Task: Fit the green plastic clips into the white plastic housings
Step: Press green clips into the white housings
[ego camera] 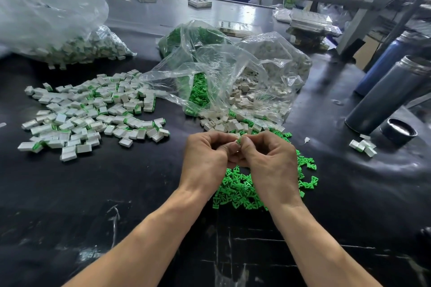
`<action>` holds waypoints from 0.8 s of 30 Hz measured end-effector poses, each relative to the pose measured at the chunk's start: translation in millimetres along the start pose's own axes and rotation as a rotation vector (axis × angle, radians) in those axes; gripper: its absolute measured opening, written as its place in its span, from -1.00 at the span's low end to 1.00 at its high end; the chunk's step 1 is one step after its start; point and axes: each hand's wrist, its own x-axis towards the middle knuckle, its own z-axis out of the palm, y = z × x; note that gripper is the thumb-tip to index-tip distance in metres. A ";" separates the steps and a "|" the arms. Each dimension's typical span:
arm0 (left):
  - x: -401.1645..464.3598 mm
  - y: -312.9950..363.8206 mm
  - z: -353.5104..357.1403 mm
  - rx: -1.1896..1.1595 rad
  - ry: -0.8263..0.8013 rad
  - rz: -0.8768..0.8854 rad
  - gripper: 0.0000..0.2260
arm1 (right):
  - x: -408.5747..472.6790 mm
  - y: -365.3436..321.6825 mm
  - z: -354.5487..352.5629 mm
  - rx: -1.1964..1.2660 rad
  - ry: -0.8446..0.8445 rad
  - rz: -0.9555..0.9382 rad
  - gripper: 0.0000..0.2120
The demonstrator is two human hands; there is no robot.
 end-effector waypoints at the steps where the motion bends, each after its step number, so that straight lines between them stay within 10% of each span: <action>1: -0.4 0.3 0.4 -0.018 0.003 -0.008 -0.92 | -1.0 0.2 1.1 0.010 0.009 0.000 -0.85; 15: 2.1 0.0 -0.2 0.004 -0.015 0.040 -0.91 | -0.6 -1.9 -1.2 0.158 -0.029 0.062 -0.85; 24: 7.3 -1.6 0.4 0.057 -0.115 0.139 -0.89 | 6.3 -5.7 -2.4 0.174 -0.094 0.194 -0.35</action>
